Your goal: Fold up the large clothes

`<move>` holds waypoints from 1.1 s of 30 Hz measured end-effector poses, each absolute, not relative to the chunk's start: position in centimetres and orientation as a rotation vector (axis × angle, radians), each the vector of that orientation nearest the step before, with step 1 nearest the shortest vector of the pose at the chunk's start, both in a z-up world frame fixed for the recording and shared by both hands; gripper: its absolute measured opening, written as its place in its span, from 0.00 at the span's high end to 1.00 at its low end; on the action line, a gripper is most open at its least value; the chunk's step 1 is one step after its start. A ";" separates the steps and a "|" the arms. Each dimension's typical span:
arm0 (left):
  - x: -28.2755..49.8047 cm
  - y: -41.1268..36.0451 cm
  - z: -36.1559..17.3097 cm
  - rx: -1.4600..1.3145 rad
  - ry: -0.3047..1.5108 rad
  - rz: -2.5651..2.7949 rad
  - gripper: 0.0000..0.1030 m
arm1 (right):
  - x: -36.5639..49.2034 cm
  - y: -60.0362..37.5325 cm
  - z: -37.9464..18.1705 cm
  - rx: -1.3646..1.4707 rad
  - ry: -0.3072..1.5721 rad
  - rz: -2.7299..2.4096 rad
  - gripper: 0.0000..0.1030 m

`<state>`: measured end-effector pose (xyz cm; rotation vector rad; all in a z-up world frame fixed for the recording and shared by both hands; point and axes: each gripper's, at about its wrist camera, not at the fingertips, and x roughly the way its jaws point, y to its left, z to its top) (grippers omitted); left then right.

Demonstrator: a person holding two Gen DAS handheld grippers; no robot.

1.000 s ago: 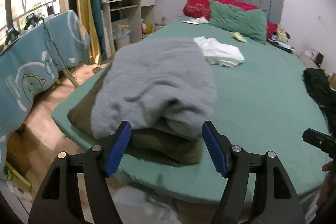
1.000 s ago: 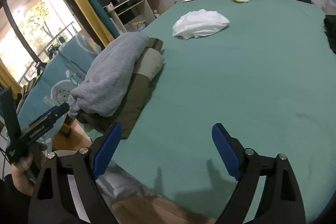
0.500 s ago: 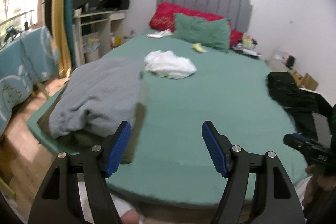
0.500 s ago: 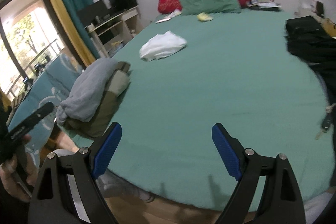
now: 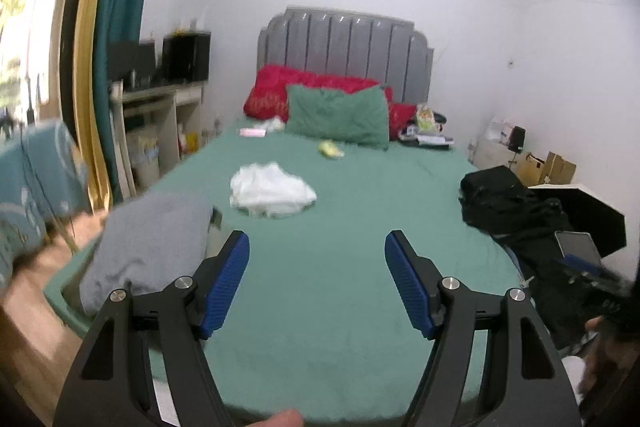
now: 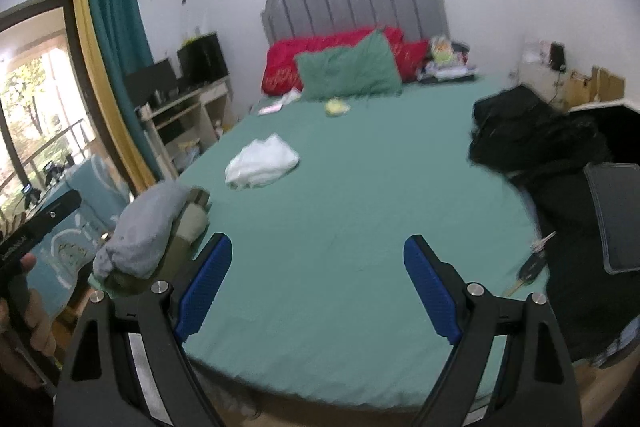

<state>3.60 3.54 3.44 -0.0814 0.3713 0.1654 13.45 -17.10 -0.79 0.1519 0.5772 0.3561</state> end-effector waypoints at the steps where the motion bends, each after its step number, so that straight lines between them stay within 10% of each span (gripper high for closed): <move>1: 3.4 2.8 3.8 -0.051 0.347 0.177 0.26 | 12.9 -17.6 0.0 0.156 0.548 0.342 0.15; 33: 6.4 6.2 0.0 -0.135 0.340 0.148 0.18 | 15.2 -13.4 -2.4 0.018 0.492 0.368 0.03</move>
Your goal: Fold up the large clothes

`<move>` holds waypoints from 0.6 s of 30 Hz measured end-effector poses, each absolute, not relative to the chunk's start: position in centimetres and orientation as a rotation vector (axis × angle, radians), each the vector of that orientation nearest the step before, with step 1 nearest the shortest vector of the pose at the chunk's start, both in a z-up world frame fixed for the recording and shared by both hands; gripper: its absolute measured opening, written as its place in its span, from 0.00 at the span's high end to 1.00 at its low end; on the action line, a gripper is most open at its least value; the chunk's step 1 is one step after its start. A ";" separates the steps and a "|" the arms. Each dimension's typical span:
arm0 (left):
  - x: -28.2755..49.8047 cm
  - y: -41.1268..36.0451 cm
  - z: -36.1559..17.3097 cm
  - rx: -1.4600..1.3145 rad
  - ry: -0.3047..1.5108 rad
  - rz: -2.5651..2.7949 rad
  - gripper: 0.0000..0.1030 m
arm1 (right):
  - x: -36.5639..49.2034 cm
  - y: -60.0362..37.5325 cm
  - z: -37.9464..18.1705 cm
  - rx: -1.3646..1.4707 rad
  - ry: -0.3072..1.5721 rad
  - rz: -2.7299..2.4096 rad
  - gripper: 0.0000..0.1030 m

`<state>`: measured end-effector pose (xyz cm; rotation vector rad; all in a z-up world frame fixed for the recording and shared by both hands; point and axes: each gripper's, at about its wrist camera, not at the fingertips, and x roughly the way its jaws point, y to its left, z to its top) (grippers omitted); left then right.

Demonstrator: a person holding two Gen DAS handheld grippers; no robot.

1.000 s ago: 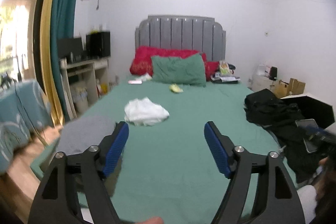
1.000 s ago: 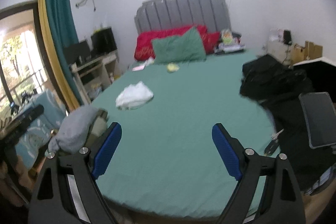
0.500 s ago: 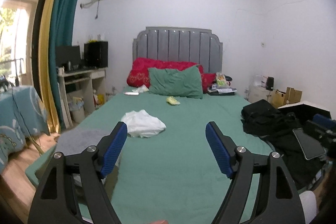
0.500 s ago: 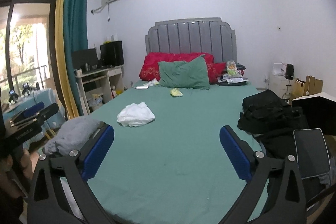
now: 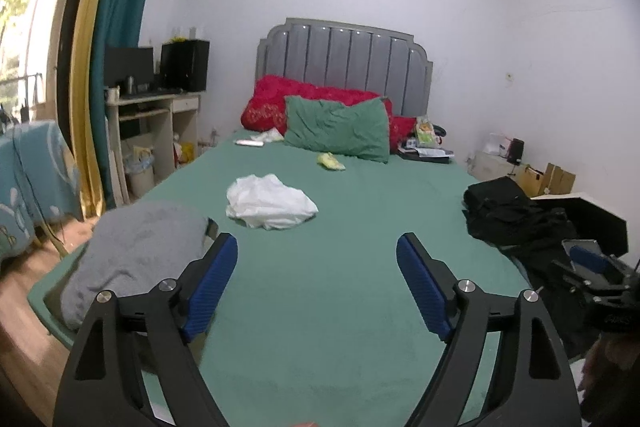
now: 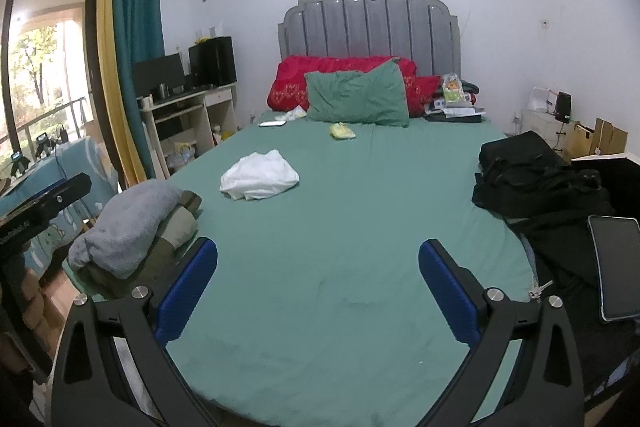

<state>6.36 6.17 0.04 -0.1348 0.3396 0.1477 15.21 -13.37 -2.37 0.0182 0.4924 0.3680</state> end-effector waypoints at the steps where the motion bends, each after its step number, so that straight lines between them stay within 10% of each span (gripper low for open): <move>1: 6.4 6.4 -0.1 -0.146 0.347 0.150 0.18 | 15.4 -13.3 -2.5 0.016 0.498 0.372 0.03; 18: 6.6 6.3 -0.7 -0.156 0.370 0.130 0.18 | 16.1 -13.3 -2.9 0.002 0.518 0.389 0.03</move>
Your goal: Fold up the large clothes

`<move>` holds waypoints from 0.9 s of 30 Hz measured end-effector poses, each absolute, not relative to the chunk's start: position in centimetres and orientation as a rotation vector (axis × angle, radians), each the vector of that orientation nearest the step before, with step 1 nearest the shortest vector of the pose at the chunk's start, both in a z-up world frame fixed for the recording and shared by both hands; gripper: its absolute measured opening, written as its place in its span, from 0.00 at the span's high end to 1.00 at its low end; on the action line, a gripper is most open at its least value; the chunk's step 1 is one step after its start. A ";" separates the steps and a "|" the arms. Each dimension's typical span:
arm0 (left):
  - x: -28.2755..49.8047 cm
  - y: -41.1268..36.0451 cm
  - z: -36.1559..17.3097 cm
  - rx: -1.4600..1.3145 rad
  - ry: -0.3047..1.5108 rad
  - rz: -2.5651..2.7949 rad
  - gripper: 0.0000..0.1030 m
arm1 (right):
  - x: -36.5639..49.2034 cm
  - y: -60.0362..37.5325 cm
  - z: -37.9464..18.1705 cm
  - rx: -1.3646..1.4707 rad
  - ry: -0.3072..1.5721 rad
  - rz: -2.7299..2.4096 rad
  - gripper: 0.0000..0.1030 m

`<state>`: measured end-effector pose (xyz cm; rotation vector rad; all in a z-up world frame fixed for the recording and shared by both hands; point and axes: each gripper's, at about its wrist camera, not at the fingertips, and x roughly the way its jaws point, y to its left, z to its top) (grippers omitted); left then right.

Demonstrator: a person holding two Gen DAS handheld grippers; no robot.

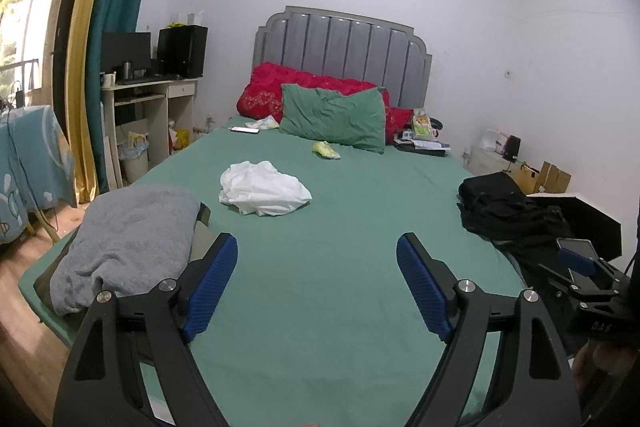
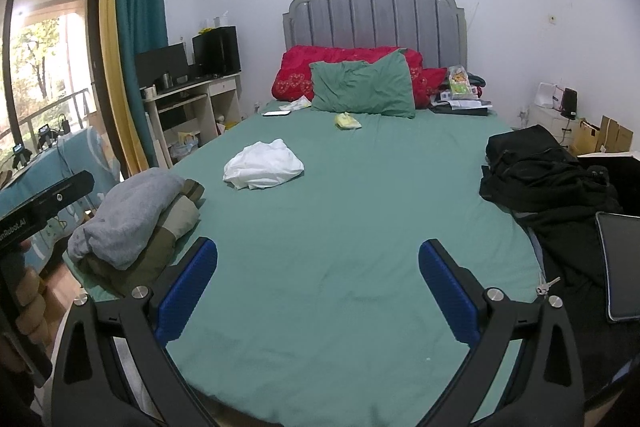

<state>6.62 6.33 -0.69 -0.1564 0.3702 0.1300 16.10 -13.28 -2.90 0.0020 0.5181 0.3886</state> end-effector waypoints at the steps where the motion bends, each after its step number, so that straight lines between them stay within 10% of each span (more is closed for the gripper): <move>1: 6.6 6.3 -0.7 -0.154 0.368 0.130 0.18 | 16.1 -13.3 -2.9 0.002 0.518 0.388 0.03; 27: 6.6 6.0 -0.7 -0.154 0.360 0.128 0.18 | 15.2 -13.5 -2.5 0.000 0.499 0.387 0.03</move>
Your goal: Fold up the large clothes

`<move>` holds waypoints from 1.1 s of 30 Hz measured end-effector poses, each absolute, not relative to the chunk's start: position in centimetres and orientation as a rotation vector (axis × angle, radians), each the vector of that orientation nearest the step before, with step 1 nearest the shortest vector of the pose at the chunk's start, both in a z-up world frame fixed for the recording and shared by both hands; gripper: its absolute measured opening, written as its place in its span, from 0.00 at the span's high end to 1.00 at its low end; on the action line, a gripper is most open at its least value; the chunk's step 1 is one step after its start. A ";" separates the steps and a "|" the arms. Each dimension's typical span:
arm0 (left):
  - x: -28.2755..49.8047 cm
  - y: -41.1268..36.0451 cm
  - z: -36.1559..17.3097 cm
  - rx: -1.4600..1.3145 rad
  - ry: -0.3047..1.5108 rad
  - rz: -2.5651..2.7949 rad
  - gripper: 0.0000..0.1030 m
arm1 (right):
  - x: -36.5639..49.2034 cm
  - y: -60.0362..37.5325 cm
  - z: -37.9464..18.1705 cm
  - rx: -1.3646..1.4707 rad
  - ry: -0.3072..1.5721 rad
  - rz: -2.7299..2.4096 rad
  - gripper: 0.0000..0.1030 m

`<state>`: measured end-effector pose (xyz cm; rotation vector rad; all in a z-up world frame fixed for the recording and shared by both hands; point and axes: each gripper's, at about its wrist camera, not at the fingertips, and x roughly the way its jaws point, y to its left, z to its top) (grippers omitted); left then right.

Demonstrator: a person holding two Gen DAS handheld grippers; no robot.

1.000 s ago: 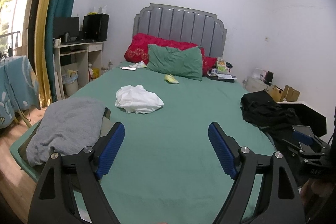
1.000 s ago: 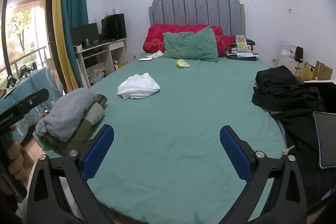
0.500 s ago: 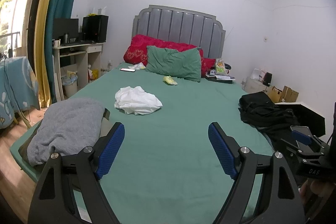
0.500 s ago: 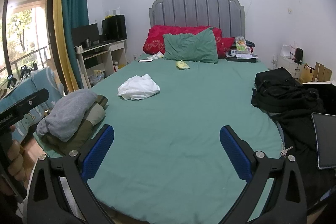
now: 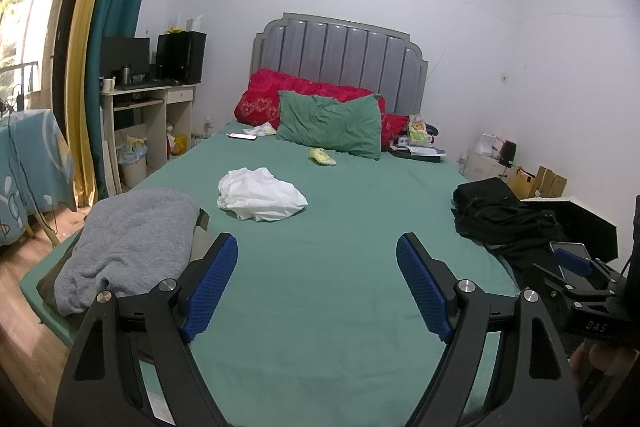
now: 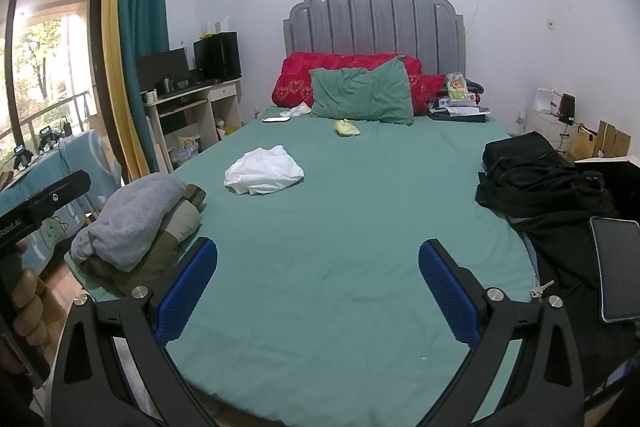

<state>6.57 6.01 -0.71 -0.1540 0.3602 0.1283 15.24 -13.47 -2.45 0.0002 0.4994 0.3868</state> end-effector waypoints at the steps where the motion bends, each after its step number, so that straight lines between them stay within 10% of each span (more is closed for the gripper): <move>1: 6.6 6.0 -0.7 -0.154 0.360 0.128 0.18 | 15.2 -13.5 -2.4 0.000 0.498 0.387 0.03; 33: 6.2 5.2 -0.5 -0.168 0.355 0.138 0.18 | 14.9 -13.6 -1.9 -0.003 0.511 0.387 0.03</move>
